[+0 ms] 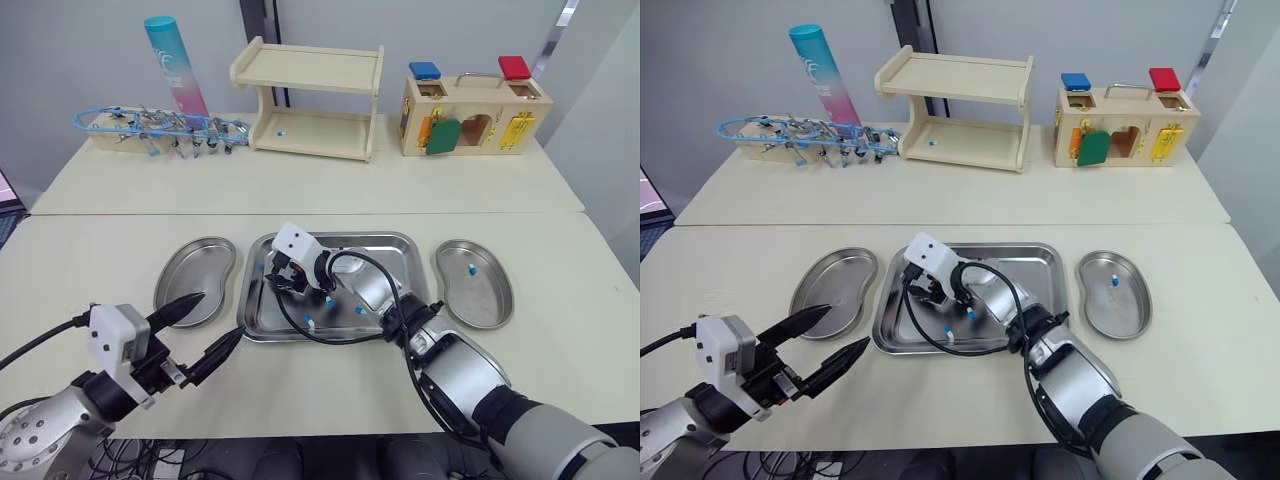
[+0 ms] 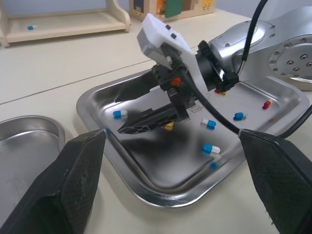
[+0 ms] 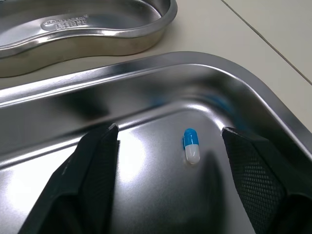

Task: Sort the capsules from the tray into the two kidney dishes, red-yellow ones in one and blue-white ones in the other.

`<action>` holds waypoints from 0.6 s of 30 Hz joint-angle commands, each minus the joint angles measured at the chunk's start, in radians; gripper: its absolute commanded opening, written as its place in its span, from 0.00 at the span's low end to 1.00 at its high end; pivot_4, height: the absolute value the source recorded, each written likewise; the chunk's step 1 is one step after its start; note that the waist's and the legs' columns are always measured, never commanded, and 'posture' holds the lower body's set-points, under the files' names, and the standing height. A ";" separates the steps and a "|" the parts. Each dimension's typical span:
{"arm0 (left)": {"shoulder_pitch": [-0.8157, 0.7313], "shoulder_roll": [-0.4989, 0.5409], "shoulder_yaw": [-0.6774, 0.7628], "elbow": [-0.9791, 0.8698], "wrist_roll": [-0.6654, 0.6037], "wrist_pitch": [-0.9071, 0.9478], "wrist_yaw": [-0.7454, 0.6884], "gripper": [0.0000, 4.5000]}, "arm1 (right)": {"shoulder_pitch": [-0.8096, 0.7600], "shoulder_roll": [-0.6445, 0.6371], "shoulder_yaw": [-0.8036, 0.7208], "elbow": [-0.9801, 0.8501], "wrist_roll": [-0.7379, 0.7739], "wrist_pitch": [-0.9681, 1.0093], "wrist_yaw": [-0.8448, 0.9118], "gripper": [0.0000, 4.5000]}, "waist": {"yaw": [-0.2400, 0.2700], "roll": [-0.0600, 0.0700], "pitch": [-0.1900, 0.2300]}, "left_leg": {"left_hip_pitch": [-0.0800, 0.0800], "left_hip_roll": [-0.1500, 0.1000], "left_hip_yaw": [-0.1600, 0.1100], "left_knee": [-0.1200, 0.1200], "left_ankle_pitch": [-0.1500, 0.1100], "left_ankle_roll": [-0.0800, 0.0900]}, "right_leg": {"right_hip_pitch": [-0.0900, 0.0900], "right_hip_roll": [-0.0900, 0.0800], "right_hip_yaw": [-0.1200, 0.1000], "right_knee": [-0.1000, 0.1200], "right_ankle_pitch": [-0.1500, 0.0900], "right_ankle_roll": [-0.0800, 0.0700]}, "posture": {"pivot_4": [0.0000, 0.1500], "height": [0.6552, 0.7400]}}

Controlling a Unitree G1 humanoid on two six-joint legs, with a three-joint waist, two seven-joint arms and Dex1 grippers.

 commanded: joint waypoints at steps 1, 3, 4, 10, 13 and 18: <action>-0.035 0.029 0.004 -0.060 -0.042 0.050 0.049 1.00 | -0.039 0.015 -0.042 0.043 -0.004 -0.021 -0.019 0.53 | -0.001 0.000 0.000 | 0.000 0.000 0.000 0.000 0.000 0.000 | 0.000 0.000 0.000 0.000 0.000 0.000 | 1.00 1.00; -0.055 0.042 0.005 -0.065 -0.055 0.075 0.065 1.00 | -0.043 0.017 -0.056 0.063 -0.005 -0.025 -0.015 0.40 | -0.002 0.000 0.000 | 0.000 0.000 0.000 0.000 0.000 0.000 | 0.000 0.000 0.000 0.000 0.000 0.000 | 1.00 1.00; -0.062 0.047 0.006 -0.063 -0.060 0.083 0.069 1.00 | -0.045 0.019 -0.060 0.068 -0.008 -0.030 -0.013 0.34 | -0.003 0.000 0.000 | 0.000 0.000 0.000 0.000 0.000 0.000 | 0.000 0.000 0.000 0.000 0.000 0.000 | 1.00 1.00; -0.063 0.058 0.011 -0.035 -0.059 0.086 0.035 1.00 | -0.037 0.027 -0.064 0.053 -0.022 -0.063 0.003 0.00 | -0.014 0.000 0.000 | 0.000 0.000 0.000 0.000 0.000 0.000 | 0.000 0.000 0.000 0.000 0.000 0.000 | 1.00 1.00; -0.003 0.023 0.025 -0.004 -0.025 0.028 -0.007 1.00 | -0.030 0.028 -0.060 0.040 -0.029 -0.076 0.009 0.00 | -0.018 0.000 0.000 | 0.000 0.000 0.000 0.000 0.000 0.000 | 0.000 0.000 0.000 0.000 0.000 0.000 | 1.00 1.00; 0.084 -0.014 0.029 0.035 0.015 -0.065 -0.066 1.00 | -0.006 0.021 -0.061 -0.029 -0.028 -0.072 0.034 0.00 | -0.017 0.000 0.000 | -0.001 0.000 0.001 -0.001 0.000 0.000 | -0.002 0.000 0.001 0.000 0.000 -0.001 | 1.00 1.00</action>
